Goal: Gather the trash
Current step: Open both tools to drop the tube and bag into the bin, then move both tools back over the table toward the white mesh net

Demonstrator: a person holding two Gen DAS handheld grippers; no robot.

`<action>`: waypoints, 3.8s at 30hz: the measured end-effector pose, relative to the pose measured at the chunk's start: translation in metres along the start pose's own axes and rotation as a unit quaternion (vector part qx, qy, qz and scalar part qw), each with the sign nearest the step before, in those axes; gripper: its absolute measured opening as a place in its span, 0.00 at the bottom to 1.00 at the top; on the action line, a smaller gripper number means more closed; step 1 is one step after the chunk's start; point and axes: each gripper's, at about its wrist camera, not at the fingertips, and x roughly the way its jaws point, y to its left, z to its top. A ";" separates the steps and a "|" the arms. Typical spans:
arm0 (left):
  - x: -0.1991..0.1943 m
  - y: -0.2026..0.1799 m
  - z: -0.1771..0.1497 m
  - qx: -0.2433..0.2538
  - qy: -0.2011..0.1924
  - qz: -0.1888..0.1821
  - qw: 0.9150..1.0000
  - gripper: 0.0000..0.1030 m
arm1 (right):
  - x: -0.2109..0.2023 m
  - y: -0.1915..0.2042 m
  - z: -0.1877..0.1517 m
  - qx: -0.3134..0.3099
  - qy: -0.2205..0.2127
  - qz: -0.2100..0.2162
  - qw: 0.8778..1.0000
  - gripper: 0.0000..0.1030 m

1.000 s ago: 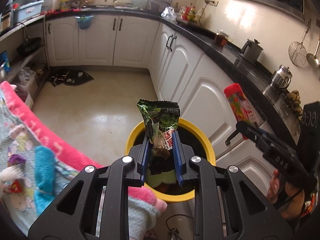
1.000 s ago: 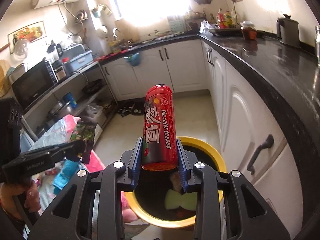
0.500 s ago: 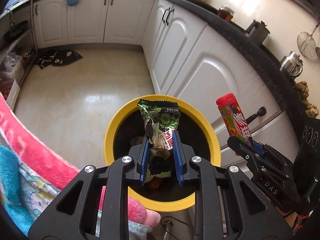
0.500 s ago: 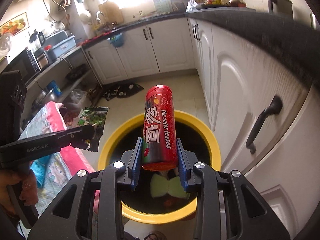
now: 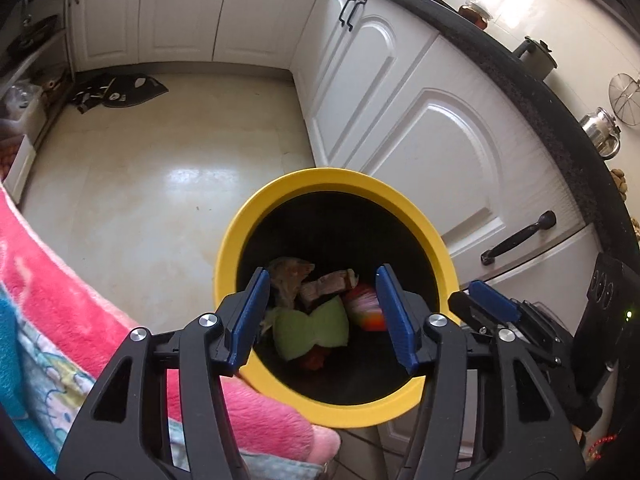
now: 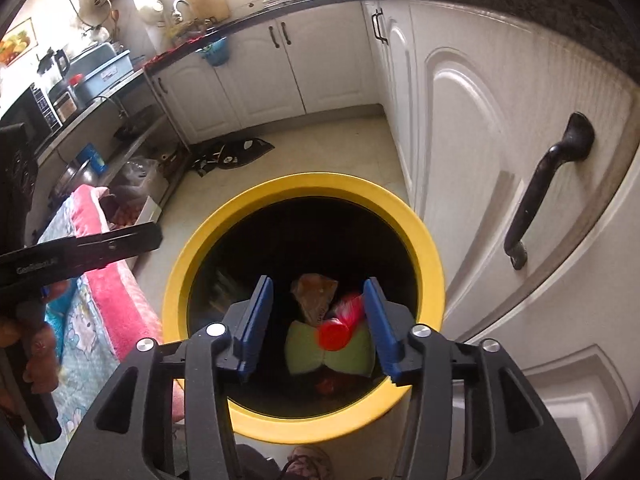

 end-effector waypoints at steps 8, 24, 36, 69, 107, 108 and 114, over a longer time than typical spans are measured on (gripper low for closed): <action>-0.018 0.001 -0.008 0.000 -0.020 0.020 1.000 0.65 | -0.014 0.002 0.005 0.008 -0.018 0.002 1.000 0.55; -0.077 0.004 -0.025 0.004 -0.082 0.079 0.993 0.90 | -0.038 0.015 0.009 -0.007 -0.050 -0.012 0.999 0.73; -0.133 0.022 -0.061 -0.017 -0.117 0.097 0.988 0.90 | -0.075 0.056 0.008 -0.043 -0.087 0.009 0.995 0.82; -0.304 0.103 -0.174 -0.096 -0.221 0.191 0.952 0.90 | -0.160 0.213 -0.036 -0.194 -0.124 0.143 0.963 0.87; -0.323 0.211 -0.233 -0.200 -0.209 0.254 0.923 0.90 | -0.118 0.364 -0.044 -0.320 -0.077 0.229 0.916 0.87; -0.321 0.213 -0.233 -0.202 -0.207 0.254 0.923 0.90 | -0.113 0.367 -0.043 -0.323 -0.076 0.227 0.916 0.87; -0.301 0.234 -0.225 -0.219 -0.192 0.234 0.928 0.90 | -0.075 0.384 -0.028 -0.344 -0.060 0.213 0.912 0.87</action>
